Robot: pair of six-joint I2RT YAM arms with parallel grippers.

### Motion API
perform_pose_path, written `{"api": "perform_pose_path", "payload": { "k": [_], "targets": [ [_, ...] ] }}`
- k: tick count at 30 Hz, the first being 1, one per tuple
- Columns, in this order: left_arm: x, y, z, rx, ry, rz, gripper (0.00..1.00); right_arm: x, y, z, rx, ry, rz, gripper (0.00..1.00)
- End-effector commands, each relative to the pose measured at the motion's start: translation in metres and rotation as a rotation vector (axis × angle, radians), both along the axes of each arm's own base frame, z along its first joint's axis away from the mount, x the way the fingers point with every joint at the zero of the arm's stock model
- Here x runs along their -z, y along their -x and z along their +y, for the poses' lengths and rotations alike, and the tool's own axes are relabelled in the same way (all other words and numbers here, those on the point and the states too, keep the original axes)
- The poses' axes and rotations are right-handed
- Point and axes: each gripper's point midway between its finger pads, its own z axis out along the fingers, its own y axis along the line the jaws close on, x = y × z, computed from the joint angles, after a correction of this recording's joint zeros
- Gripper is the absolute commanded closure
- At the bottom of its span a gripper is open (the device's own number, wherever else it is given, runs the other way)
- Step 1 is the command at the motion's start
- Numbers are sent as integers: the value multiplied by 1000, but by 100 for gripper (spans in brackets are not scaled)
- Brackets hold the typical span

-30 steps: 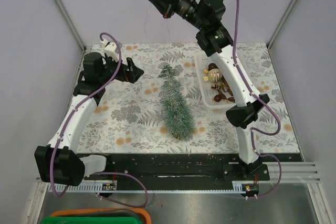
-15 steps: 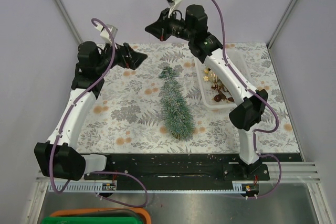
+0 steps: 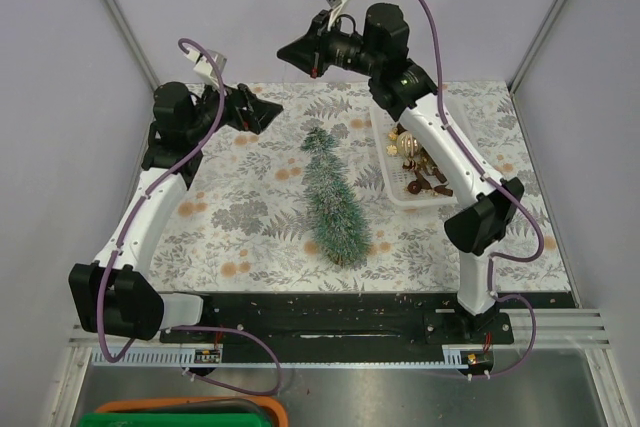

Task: Decorate the small christmas tree

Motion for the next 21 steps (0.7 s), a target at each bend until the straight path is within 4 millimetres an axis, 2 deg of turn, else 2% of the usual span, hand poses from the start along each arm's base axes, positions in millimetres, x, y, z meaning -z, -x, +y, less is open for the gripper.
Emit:
{"api": "perform_pose_path", "payload": {
  "k": [1, 8, 13, 18, 21],
  "targets": [
    [-35, 0, -3, 16, 48, -90, 1, -45, 34, -12, -38, -43, -84, 100],
    [-62, 4, -14, 94, 111, -115, 1, -38, 40, -8, -56, -23, -73, 100],
    [-62, 15, -30, 208, 113, -113, 1, -37, 44, -3, -67, -23, -66, 100],
    [-58, 16, -36, 221, 84, -122, 1, -34, 47, 2, -83, -21, -54, 100],
    [-58, 13, -35, 210, 68, -137, 9, -34, 52, 5, -95, -15, -55, 100]
  ]
}}
